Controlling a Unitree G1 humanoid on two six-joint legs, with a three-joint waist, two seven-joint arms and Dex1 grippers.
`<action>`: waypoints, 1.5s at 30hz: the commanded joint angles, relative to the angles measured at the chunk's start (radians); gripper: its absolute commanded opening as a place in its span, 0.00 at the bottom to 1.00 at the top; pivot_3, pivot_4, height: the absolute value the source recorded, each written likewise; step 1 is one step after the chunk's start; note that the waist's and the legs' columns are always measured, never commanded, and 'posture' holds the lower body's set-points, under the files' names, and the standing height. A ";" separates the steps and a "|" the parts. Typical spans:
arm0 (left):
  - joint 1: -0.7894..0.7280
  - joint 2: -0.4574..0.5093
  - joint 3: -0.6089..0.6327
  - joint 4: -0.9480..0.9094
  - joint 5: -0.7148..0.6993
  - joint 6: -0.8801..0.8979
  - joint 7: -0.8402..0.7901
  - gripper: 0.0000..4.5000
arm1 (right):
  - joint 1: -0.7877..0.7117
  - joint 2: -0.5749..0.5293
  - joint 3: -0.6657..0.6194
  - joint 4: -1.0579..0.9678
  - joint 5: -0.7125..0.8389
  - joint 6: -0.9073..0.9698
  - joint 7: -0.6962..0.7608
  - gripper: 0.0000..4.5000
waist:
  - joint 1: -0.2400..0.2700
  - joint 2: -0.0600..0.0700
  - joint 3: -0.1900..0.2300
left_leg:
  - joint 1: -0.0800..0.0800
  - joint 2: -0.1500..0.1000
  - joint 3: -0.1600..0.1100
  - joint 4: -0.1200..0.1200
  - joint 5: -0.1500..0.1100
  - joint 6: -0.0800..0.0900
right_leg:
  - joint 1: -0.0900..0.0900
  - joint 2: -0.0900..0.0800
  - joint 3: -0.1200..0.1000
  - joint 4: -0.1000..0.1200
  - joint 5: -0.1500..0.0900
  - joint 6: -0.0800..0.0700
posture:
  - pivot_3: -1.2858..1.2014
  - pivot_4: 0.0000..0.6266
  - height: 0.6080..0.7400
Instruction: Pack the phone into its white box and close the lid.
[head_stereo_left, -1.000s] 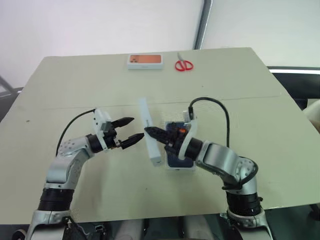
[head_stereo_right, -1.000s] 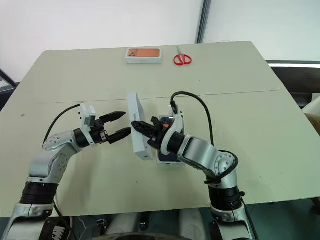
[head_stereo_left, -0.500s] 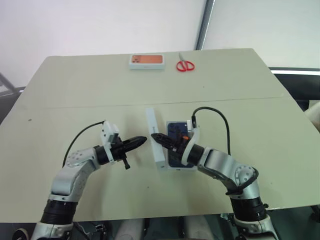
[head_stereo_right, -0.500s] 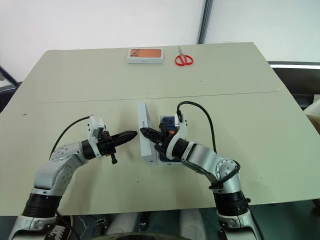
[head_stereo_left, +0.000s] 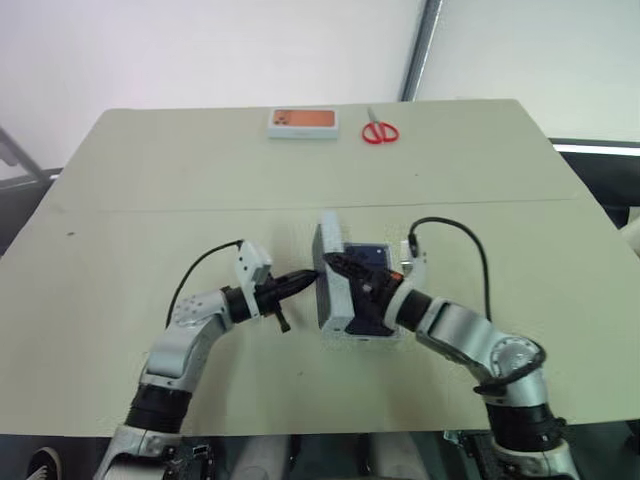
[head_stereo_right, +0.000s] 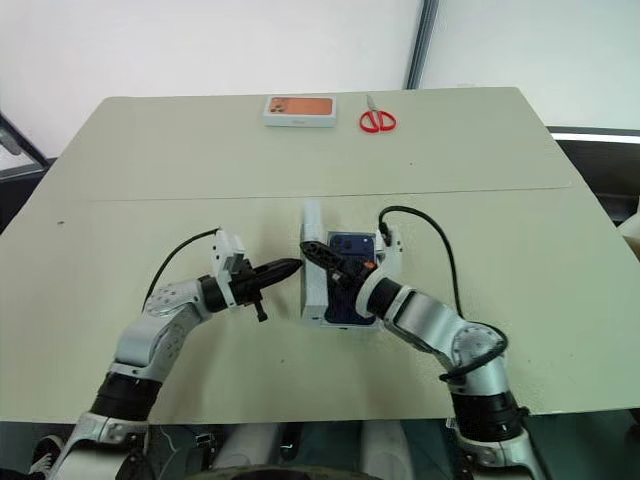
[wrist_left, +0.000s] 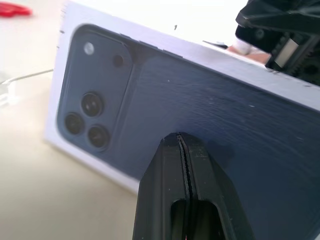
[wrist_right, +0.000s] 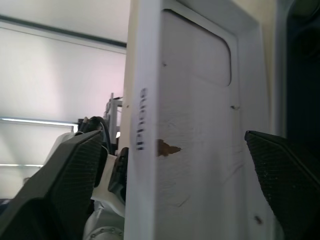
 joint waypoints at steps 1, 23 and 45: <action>-0.017 -0.021 -0.019 0.000 0.008 -0.013 0.003 0.00 | 0.013 -0.172 -0.073 -0.101 -0.115 0.058 0.150 1.00 | 0.000 0.000 0.000 | 0.000 0.000 0.000 0.000 0.000 0.000 | 0.000 0.000 0.000 0.000 0.000 0.000 | 0.52 0.24 1.00; -0.097 0.015 0.067 0.047 -0.013 0.048 0.048 0.00 | -0.011 -0.424 0.046 -0.061 -1.088 -0.103 0.703 0.01 | 0.004 -0.001 0.001 | 0.000 0.000 -0.001 0.002 0.000 0.001 | 0.002 0.000 -0.003 -0.001 0.000 0.001 | 0.52 0.24 1.00; -0.148 -0.099 -0.035 0.181 0.094 0.196 0.127 0.00 | -0.080 -0.330 0.171 -0.052 -1.465 -0.138 0.846 0.01 | 0.024 -0.001 0.001 | 0.001 -0.001 -0.002 0.003 0.000 0.000 | 0.004 0.000 -0.003 0.000 0.000 0.001 | 0.52 0.24 1.00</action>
